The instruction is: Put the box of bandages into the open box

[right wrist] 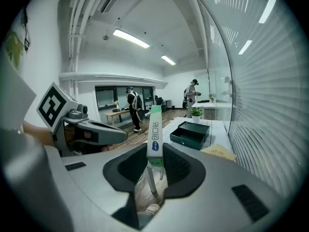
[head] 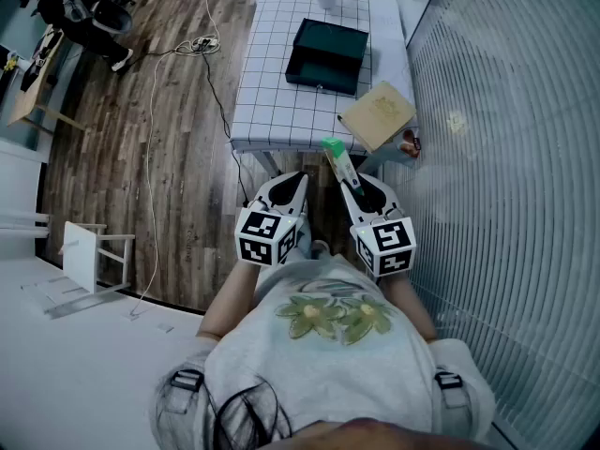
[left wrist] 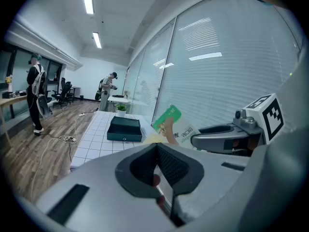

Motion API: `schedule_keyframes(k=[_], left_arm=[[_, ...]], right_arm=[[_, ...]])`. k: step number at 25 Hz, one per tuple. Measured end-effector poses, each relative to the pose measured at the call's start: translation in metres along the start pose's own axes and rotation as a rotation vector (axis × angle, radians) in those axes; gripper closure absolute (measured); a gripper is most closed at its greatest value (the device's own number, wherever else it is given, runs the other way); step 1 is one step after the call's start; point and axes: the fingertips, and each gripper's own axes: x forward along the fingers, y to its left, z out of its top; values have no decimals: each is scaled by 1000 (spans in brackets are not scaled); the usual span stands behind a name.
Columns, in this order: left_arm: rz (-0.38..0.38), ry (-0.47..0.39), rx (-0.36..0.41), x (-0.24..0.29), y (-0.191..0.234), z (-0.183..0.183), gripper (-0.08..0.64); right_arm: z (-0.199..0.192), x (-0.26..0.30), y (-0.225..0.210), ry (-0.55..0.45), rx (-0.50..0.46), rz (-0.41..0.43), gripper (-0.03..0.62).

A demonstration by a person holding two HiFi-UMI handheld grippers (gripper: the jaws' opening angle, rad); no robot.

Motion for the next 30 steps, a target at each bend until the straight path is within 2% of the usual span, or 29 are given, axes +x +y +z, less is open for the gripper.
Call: schedule_keyframes(k=[10, 20, 30], left_arm=[[-6, 10, 6, 16, 13, 11, 552], [-33, -10, 26, 50, 57, 42, 552], [-71, 10, 14, 88, 103, 58, 552]], right_arm=[[7, 16, -10, 5, 10, 1, 497], [31, 68, -29, -6, 12, -27, 497], [48, 120, -48, 15, 27, -62, 497]])
